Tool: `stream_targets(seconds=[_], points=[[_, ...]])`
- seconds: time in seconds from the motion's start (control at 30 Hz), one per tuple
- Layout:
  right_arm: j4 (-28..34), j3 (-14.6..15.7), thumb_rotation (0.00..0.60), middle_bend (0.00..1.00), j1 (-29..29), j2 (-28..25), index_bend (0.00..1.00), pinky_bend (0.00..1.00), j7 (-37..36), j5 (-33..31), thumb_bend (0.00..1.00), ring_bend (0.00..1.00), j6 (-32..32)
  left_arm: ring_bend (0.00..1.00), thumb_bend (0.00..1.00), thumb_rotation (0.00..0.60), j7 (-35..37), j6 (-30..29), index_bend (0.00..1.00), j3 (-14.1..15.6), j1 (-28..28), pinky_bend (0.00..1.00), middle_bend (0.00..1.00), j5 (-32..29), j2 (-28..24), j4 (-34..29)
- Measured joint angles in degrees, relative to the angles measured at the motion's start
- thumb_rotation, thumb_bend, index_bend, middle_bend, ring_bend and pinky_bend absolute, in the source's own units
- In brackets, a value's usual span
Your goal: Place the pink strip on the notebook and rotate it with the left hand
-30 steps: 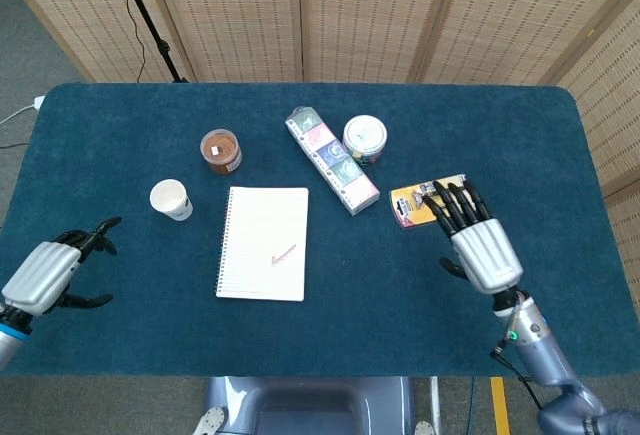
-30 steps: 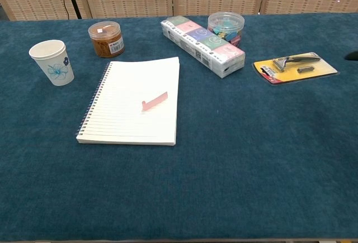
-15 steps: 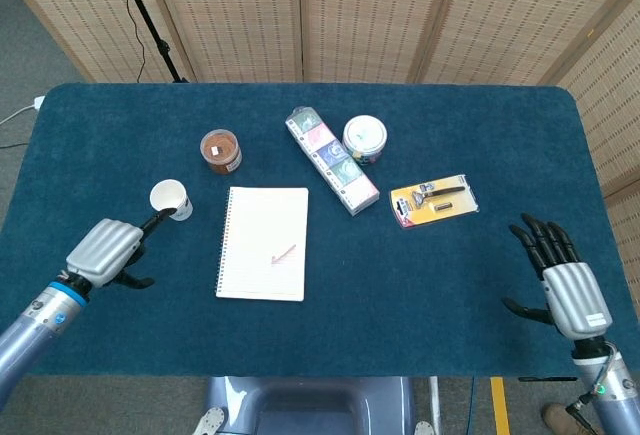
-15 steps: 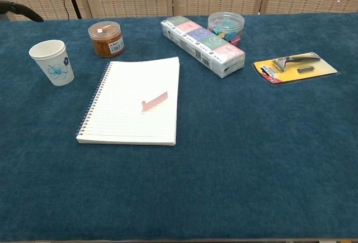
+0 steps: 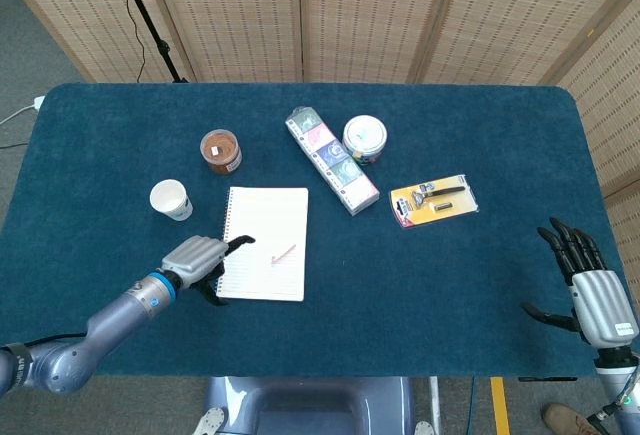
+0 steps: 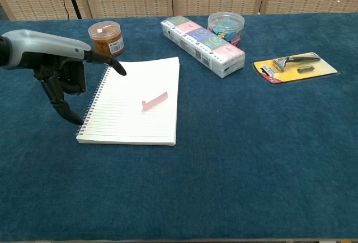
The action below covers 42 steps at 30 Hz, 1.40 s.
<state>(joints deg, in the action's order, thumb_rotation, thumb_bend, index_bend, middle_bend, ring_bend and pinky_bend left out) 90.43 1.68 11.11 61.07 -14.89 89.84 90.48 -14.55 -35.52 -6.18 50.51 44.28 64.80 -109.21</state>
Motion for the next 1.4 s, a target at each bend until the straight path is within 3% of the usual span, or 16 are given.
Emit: stream_targets(seconds=[0.3,0.47,0.6,0.77,0.87,0.97,1.13,1.4], points=[[0.19,-0.79,0.6,0.0,-0.44,0.2,0.07,0.06,0.2,1.05,0.0,0.0,-1.03,0.92,0.0,0.6,-1.3,-0.06,0.12,2.53,5.6,0.98,1.0,-7.74,4.63,4.83],[0.28,-1.22,0.6,0.0,-0.65,0.23,0.07,0.06,0.17,1.25,0.0,0.0,-1.48,0.81,0.0,0.6,-0.55,0.1,0.14,3.42,6.84,0.93,0.92,-9.12,7.15,7.78],[0.33,-1.58,0.6,0.0,-0.87,0.17,0.07,0.06,0.07,1.28,0.0,0.0,-1.68,0.64,0.0,0.558,0.32,-0.53,0.14,3.47,6.74,0.73,0.71,-7.46,8.02,8.46],[0.45,-1.9,0.6,0.0,-1.15,0.06,0.07,0.06,0.0,1.44,0.0,0.0,-1.85,0.23,0.0,0.445,0.34,-2.52,0.14,3.75,6.75,0.43,0.31,-6.72,7.36,6.97],[0.58,-2.05,0.6,0.0,-1.34,-0.02,0.07,0.06,0.02,1.47,0.0,0.0,-1.88,0.08,0.0,0.425,-0.19,-4.08,0.15,4.06,6.84,0.25,0.14,-6.93,6.61,5.32],[0.81,-2.2,0.6,0.0,-1.58,-0.15,0.07,0.06,-0.03,1.64,0.0,0.0,-1.68,0.0,0.0,0.415,-1.01,-5.2,0.2,4.56,7.01,0.05,0.01,-7.41,5.35,2.94],[1.32,-2.36,0.6,0.0,-1.88,-0.25,0.07,0.06,0.0,2.33,0.0,0.0,-1.57,0.0,0.0,0.409,-2.68,-8.01,0.29,5.47,7.44,0.0,0.0,-8.4,3.44,-0.97],[1.56,-2.68,0.6,0.0,-2.08,-0.37,0.06,0.07,-0.18,2.54,0.0,0.0,-2.08,0.0,0.0,0.406,-3.7,-10.2,0.3,5.24,7.95,0.0,0.0,-8.67,5.62,1.33]])
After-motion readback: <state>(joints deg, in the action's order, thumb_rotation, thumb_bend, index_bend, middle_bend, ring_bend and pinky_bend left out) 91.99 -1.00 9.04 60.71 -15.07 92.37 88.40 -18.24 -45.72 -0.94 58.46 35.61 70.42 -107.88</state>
